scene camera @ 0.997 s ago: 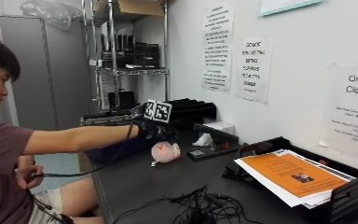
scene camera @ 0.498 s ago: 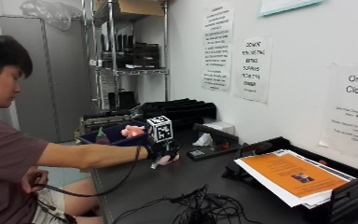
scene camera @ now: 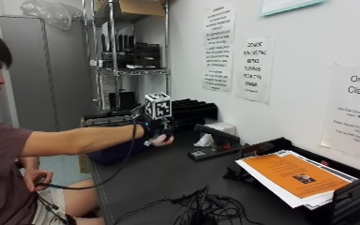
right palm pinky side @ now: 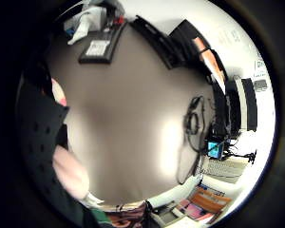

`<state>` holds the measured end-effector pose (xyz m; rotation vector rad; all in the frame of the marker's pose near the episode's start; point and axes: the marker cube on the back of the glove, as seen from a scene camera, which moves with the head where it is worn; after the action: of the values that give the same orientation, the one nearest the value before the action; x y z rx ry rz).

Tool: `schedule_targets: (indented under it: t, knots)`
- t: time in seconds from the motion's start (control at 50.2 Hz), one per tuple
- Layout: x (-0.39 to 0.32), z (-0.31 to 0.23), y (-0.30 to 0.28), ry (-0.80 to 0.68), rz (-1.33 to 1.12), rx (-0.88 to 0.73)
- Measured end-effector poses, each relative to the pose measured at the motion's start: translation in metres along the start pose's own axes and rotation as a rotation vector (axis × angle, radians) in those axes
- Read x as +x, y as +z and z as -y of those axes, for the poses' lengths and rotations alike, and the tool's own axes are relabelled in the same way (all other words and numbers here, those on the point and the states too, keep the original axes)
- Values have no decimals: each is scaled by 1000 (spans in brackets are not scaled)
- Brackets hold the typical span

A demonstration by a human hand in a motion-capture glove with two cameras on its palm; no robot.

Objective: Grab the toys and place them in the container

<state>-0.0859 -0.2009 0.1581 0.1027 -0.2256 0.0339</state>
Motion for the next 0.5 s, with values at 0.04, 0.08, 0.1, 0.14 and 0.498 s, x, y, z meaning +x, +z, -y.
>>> schedule_targets:
  t: [0.04,0.08,0.1,0.14,0.498]
  knots:
    - [-1,-4,-21,-9,7,16]
    - [-2,-7,-39,-17,10,32]
    - [-3,-9,-47,-19,9,40]
    - [-6,-12,-62,-25,6,52]
    - [-82,-52,-138,-148,-38,35]
